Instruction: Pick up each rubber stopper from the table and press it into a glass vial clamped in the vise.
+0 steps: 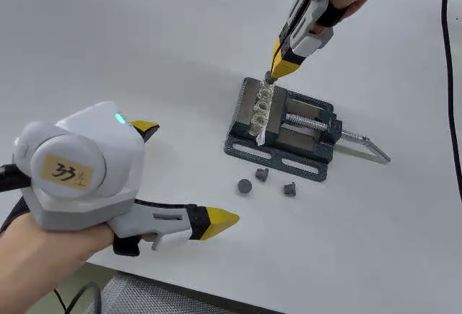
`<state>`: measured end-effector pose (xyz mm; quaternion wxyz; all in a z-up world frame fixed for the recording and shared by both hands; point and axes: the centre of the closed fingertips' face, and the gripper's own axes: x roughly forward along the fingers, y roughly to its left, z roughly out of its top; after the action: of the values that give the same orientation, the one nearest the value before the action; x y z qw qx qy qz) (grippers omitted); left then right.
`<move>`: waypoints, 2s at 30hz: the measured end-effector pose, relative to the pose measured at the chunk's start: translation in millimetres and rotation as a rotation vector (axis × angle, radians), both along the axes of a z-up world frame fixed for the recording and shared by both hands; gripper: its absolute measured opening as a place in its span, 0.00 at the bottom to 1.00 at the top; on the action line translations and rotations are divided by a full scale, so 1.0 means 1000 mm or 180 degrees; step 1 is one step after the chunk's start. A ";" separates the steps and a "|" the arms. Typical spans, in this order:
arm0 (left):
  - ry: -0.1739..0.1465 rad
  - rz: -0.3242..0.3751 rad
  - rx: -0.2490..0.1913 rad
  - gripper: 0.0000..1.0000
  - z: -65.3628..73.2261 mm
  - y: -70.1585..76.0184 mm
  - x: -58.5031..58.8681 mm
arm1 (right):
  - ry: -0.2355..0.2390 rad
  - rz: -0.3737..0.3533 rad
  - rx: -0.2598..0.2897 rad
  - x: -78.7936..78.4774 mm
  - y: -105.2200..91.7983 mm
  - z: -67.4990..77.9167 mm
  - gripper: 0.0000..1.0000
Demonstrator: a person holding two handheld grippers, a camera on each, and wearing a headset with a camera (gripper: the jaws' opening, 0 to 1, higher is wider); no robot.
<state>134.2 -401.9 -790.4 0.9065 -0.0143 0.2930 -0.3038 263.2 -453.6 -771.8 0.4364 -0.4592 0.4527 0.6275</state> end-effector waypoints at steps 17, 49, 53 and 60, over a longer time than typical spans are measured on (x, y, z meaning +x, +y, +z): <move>0.0010 -0.0021 -0.0015 0.98 -0.002 -0.003 0.002 | -0.0011 -0.0051 -0.0082 0.001 0.000 -0.001 0.00; 0.0038 0.0013 -0.0056 0.98 -0.004 -0.004 0.005 | 0.0172 -0.0272 -0.0358 0.002 0.002 -0.004 0.00; 0.0045 0.0006 -0.0065 0.98 -0.005 -0.006 0.005 | 0.0170 -0.0269 -0.0405 0.003 0.004 -0.005 0.00; 0.0062 0.0018 -0.0085 0.98 -0.006 -0.007 0.004 | 0.0309 -0.0402 -0.0414 0.006 0.003 -0.006 0.00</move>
<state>137.9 -408.5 -796.4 0.9041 -0.0303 0.2977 -0.3049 269.0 -450.5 -777.4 0.4218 -0.4261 0.5412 0.5896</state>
